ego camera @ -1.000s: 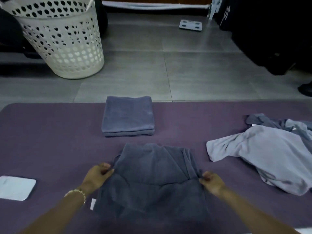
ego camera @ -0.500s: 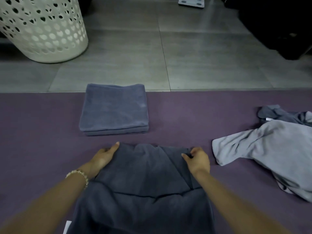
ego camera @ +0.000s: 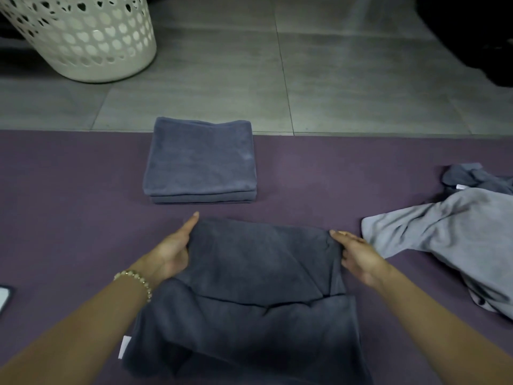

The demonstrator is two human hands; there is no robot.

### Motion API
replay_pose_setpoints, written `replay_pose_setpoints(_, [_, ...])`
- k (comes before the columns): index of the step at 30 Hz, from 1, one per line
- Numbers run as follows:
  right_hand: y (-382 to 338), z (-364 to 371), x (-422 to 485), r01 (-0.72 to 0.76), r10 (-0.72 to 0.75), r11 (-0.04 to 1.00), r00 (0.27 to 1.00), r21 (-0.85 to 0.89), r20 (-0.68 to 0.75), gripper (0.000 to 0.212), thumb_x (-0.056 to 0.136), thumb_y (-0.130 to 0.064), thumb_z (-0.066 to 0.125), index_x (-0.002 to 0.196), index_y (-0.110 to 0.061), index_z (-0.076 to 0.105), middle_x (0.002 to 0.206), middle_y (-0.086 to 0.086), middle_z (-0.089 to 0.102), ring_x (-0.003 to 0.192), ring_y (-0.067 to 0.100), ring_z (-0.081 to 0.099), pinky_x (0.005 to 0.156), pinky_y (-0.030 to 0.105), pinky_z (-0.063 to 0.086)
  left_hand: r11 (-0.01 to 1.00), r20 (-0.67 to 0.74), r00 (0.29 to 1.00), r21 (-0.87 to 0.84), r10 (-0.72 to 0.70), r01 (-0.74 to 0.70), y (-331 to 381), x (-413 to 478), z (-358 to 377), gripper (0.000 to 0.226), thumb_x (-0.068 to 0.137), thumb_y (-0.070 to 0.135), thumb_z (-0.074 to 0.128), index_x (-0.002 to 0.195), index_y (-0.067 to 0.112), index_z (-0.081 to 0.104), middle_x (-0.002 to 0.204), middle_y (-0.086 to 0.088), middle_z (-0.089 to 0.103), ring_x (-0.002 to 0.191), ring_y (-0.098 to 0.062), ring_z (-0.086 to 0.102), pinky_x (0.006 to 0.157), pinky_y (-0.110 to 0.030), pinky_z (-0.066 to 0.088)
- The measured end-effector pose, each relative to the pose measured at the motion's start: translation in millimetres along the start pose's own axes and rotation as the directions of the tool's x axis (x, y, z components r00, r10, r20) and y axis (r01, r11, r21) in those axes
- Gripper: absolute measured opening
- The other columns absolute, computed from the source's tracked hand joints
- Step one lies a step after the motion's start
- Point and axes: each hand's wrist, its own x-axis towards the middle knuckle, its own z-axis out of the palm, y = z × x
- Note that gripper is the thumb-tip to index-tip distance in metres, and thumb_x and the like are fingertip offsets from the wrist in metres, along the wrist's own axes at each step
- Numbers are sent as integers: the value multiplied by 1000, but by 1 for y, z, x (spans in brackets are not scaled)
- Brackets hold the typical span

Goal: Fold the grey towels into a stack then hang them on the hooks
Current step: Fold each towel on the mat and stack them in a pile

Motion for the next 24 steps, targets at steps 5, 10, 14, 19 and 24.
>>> replay_pose_setpoints(5, [-6, -17, -1, -97, 98, 995, 994, -26, 56, 26, 89, -31, 62, 104, -10, 67, 103, 7, 70, 97, 20, 64, 80, 31, 52, 990, -103, 984, 11, 142, -142, 5, 1, -21, 52, 90, 44, 56, 123, 5, 59, 118, -9, 66, 111, -21, 61, 88, -30, 46])
replay_pose_setpoints(10, [-9, -20, 1, 1, -15, 991, 994, -134, -104, 24, 87, -34, 66, 77, -12, 64, 74, -1, 67, 74, 15, 60, 68, 21, 51, 962, -265, 927, 146, 265, -233, 22, 5, -41, 40, 87, 26, 67, 117, 1, 59, 123, -11, 61, 94, -15, 62, 89, -29, 44])
replay_pose_setpoints(14, [-2, -12, 6, 177, -203, 977, 942, -118, -266, 37, 91, -31, 60, 59, -21, 46, 41, -18, 43, 47, 1, 42, 42, 10, 36, 965, -382, 886, 105, 261, -239, 17, 12, -43, 30, 83, 24, 72, 102, 5, 60, 110, -11, 62, 92, -19, 61, 84, -30, 45])
replay_pose_setpoints(19, [3, -10, 27, 91, -110, 992, 960, -83, -257, 29, 93, -32, 59, 66, -21, 54, 77, 2, 57, 83, 19, 50, 75, 33, 44, 964, -403, 890, -62, 213, -258, 24, 17, -56, 65, 79, 22, 73, 134, 4, 45, 126, -7, 55, 115, -21, 55, 94, -32, 45])
replay_pose_setpoints(24, [-13, 1, 38, 57, -75, 995, 974, -85, -215, 15, 95, -24, 56, 109, -18, 60, 103, 2, 62, 98, 15, 51, 72, 25, 44, 962, -395, 884, 5, 251, -271, 21, 25, -53, 37, 90, 5, 60, 125, 7, 49, 124, -10, 56, 101, -19, 57, 80, -24, 51])
